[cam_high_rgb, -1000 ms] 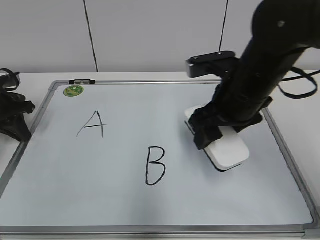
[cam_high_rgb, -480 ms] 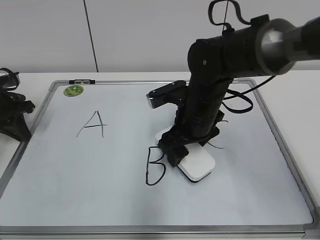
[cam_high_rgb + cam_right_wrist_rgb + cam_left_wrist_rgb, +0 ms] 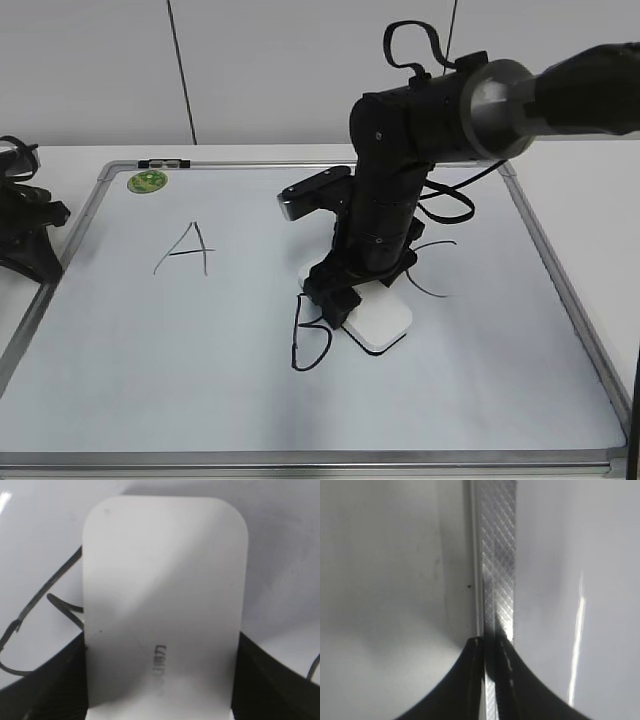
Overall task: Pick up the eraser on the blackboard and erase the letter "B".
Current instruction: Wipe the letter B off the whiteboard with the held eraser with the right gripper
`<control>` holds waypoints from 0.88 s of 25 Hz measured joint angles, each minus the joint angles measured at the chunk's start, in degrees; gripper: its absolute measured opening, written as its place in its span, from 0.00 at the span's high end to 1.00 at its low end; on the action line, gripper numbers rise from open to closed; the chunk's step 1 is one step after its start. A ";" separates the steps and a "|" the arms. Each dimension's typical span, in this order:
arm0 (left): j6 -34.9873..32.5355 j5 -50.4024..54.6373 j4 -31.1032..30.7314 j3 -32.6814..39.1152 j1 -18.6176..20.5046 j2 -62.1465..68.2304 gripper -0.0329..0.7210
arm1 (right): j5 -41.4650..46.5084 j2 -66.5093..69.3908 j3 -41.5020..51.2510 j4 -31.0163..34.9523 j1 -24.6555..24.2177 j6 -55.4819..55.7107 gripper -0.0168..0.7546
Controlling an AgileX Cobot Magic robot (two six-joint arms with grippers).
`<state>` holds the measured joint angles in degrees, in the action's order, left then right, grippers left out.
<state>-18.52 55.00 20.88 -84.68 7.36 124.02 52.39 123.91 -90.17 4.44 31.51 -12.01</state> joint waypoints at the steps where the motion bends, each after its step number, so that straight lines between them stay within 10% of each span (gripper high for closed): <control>1: 0.00 0.00 0.00 0.00 0.00 -0.06 0.91 | 0.17 0.17 -0.13 -0.14 0.00 0.00 0.29; 22: 0.00 0.00 0.13 0.00 0.00 -0.06 0.91 | 1.06 0.74 -1.08 -3.20 14.11 -0.34 0.29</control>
<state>-18.52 55.00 21.01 -84.68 7.36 123.96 53.45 124.65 -91.25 1.25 45.61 -12.34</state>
